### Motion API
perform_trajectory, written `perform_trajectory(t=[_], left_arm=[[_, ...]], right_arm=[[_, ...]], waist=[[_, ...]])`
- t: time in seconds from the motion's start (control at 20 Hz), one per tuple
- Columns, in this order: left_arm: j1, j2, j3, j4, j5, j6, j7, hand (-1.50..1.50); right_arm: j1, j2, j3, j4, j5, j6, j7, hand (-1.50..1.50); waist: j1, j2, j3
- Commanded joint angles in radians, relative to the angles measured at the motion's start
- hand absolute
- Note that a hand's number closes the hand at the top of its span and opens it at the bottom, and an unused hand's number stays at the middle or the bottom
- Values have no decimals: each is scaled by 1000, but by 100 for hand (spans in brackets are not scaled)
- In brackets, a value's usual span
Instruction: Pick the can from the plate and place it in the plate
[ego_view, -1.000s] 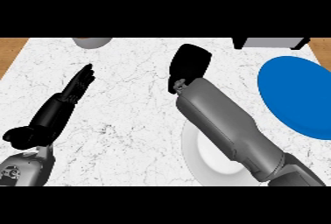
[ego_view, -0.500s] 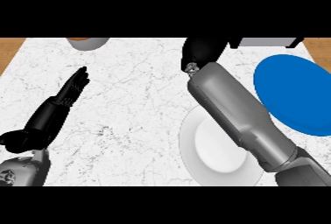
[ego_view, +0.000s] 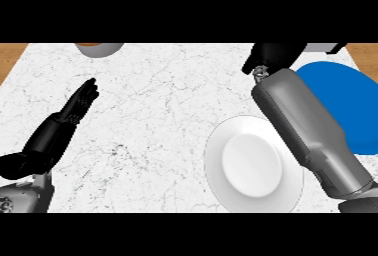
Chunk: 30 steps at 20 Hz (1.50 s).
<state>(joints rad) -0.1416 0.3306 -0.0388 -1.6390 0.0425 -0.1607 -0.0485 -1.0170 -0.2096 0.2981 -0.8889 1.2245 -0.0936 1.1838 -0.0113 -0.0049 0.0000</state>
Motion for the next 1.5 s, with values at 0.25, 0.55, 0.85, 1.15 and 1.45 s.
perform_trajectory(t=[0.25, 0.55, 0.85, 1.15, 1.45], left_arm=[[-45, -26, -17, -23, -15, 10, 58, 0], [-40, -42, -13, 23, -43, 8, 13, 0], [-37, -49, -15, -13, -40, 8, 35, 0], [13, -66, -16, -33, -57, -4, 6, 0], [-9, -55, 11, -40, -37, -29, 39, 0]], right_arm=[[138, -120, -151, -30, 89, -235, 26, 150], [241, -210, -258, -14, 64, -222, -92, 150], [304, -207, -433, 150, -81, -295, -172, 150], [301, -199, -504, 310, -135, -434, -335, -150], [348, -207, -532, 288, -173, -604, -509, -150]], waist=[[10, 7, 1], [6, 6, 0], [19, 12, 2], [29, 10, 1], [24, 8, 1]])
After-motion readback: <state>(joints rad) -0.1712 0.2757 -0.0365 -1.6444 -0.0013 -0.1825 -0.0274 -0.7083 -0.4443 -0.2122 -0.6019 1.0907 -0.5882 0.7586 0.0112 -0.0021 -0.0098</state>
